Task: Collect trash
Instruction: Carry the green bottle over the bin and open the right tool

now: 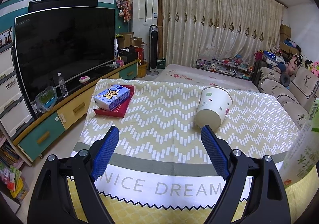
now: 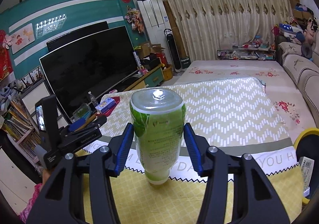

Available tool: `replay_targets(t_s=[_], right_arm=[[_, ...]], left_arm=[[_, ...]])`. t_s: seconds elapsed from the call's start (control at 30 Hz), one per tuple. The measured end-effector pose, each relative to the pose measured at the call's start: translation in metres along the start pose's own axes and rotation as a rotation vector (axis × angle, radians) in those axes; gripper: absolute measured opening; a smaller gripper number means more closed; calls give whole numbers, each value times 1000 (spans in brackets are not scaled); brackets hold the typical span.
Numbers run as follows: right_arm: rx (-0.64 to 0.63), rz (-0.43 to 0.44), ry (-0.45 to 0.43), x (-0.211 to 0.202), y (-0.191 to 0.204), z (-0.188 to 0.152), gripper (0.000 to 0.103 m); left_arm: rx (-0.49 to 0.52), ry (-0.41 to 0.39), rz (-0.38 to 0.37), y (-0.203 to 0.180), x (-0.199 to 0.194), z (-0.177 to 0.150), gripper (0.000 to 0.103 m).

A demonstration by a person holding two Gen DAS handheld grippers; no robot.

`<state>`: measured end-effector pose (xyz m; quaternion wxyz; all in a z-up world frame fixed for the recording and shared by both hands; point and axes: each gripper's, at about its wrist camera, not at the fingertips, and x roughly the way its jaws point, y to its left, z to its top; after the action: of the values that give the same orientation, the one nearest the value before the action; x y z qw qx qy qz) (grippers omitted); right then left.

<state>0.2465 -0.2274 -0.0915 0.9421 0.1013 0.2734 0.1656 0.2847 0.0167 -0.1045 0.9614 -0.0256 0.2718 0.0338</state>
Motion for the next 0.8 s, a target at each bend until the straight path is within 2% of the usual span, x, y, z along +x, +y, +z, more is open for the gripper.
replay_targets(t_s=[0.5,0.8], right_arm=[[-19,-41,-38,-57,-30,5,50],[4,-173,-114,-112,-83,10,50]], left_arm=[[18,10,-4,-3,4,-1,83],[33,-14,-43,-8,-1,-1,83]])
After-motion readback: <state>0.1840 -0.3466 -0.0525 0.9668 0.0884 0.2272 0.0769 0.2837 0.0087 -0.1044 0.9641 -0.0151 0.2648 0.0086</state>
